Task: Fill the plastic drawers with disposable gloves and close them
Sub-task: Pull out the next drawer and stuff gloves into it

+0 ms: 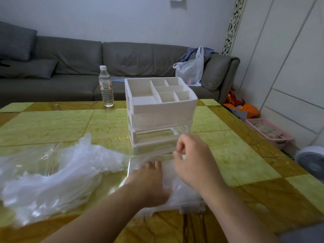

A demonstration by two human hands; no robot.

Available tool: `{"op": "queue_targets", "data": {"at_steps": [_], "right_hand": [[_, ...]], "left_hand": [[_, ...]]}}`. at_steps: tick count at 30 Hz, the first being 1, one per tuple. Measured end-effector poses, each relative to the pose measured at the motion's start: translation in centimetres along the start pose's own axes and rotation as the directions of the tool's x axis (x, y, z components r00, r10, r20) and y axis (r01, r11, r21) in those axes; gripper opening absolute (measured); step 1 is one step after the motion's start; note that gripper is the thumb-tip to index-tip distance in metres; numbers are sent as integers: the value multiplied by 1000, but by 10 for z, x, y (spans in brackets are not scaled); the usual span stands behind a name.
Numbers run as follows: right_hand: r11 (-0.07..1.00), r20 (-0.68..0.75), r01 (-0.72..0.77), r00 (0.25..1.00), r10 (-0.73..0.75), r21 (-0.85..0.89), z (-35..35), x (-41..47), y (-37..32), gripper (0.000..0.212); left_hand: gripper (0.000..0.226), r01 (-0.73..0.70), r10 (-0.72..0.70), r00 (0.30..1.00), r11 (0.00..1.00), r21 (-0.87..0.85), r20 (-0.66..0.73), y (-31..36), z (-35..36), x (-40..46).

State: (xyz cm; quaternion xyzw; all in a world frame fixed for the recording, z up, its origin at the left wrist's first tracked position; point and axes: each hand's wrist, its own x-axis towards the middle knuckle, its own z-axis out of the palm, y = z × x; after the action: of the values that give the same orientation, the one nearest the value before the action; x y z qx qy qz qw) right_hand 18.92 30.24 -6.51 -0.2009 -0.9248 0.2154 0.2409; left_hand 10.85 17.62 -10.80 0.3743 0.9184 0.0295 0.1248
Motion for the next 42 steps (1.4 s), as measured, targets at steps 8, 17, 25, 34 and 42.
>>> {"op": "queue_targets", "data": {"at_steps": [8,17,25,34,42], "right_hand": [[968,610,-12,774,168,-251,29,-16,9,70],[958,650,-147,708,276,-247,43,-10,12,112],[954,683,-62,684,256,-295,59,-4,13,99],[952,674,-108,684,279,-285,45,-7,8,100],[954,658,-155,695,290,-257,41,-8,8,116]], "left_hand": [[94,49,-43,997,995,-92,67,-4,4,-4],[90,174,-179,984,937,-302,13,-1,5,-12],[43,-222,256,919,965,142,-301,9,-21,-58],[66,75,-72,996,995,-72,43,3,-8,-29],[77,312,-307,950,910,-274,61,14,7,-12]]}}
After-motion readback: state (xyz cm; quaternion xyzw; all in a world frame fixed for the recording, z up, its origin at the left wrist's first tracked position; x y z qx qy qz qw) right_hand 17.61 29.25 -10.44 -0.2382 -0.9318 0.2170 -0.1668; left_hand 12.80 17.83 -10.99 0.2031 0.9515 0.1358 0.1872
